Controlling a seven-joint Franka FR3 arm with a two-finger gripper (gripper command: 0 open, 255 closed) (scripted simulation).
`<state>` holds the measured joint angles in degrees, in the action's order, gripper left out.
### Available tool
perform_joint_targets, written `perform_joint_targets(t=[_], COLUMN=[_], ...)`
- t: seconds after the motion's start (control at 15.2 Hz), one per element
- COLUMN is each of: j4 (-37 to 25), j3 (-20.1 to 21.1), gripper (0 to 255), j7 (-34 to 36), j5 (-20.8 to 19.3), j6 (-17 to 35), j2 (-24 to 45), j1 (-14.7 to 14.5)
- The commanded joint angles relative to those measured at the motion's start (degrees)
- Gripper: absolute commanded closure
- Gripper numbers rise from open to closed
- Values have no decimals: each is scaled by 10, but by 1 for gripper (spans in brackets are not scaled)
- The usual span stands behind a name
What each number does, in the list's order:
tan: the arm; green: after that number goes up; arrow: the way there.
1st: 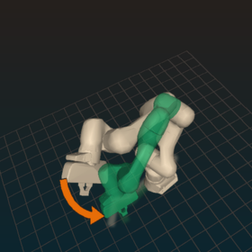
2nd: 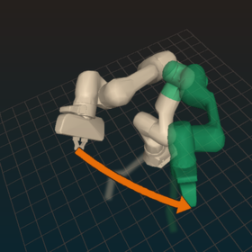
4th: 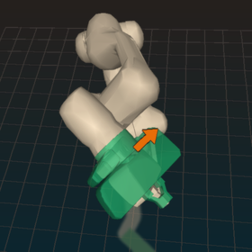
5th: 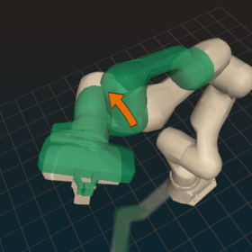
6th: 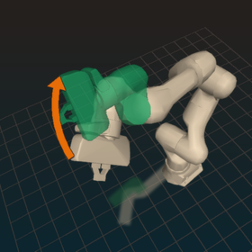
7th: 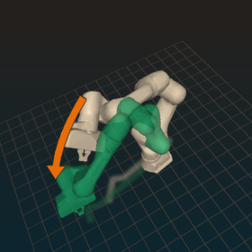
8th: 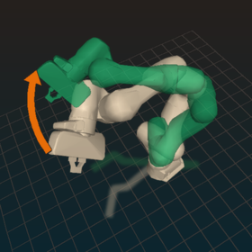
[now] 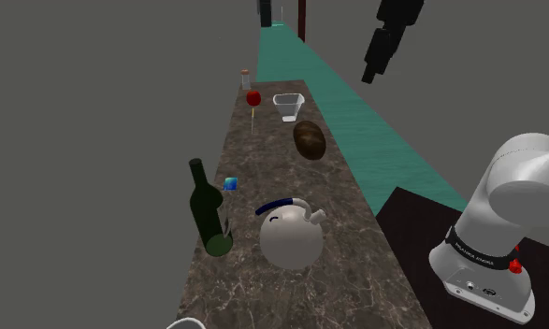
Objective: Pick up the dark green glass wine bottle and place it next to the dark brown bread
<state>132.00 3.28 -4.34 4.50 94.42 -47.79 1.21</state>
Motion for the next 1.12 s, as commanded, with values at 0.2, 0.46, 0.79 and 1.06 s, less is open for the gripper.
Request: perform_joint_targets(t=[0.2,0.46,0.79,1.06], j4=[-5,-21,-58,-100], j3=[34,79,135,178], gripper=[0,0,0,0], j7=[37,85,147,199], j5=[18,36,45,38], j6=[30,68,112,143], j2=[36,92,174,249], j1=[-6,-10,-12,-10])
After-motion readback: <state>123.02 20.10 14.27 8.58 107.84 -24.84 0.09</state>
